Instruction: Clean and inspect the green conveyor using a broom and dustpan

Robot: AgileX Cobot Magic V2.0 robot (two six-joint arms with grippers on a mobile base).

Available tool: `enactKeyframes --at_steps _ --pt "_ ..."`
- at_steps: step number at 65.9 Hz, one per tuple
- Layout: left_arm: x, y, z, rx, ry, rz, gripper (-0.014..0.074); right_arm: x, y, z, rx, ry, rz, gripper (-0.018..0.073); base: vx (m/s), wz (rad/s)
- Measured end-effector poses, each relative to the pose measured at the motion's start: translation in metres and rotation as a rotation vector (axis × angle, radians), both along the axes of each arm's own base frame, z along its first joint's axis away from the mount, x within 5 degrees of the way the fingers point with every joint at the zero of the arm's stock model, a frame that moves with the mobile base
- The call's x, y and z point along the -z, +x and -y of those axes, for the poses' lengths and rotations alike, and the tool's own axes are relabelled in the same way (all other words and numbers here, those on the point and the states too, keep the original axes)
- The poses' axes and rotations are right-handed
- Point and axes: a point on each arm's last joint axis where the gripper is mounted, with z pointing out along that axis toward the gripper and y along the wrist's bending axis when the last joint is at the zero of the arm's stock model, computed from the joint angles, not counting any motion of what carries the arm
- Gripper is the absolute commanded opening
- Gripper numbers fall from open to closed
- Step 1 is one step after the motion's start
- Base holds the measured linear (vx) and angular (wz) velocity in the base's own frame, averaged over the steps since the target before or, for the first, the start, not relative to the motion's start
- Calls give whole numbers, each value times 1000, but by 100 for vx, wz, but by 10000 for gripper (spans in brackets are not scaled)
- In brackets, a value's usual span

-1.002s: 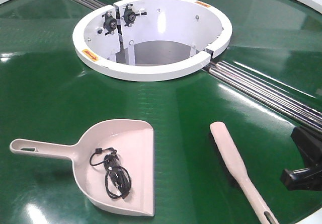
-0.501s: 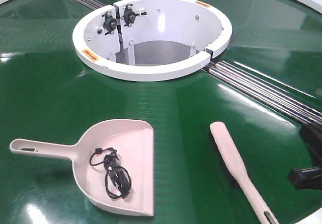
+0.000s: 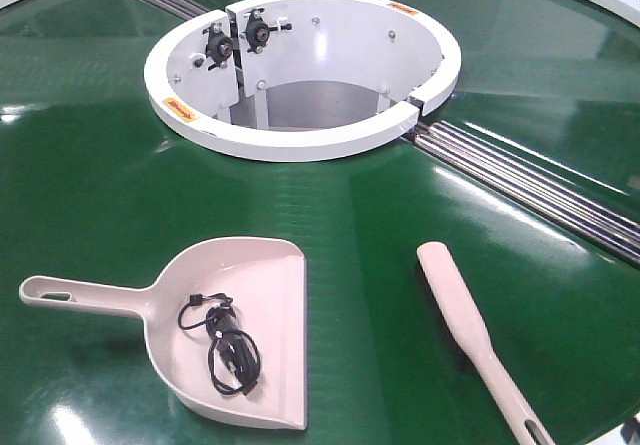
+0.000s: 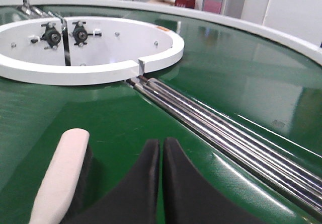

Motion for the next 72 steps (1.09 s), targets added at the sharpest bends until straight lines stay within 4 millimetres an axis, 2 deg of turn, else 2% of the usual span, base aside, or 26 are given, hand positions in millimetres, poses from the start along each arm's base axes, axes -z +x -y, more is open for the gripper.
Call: enactKeyframes --at_steps 7,10,20,72 --pt "0 0 0 0 0 0 -23 24 -8 1 11 4 47 -6 0 0" --pt "0 0 0 0 0 0 -23 28 -11 1 11 5 67 -6 0 0" --pt "0 0 0 0 0 2 -23 29 -18 1 1 3 109 -6 0 0" --pt "0 0 0 0 0 2 -23 30 -18 0 -2 2 97 -6 0 0"
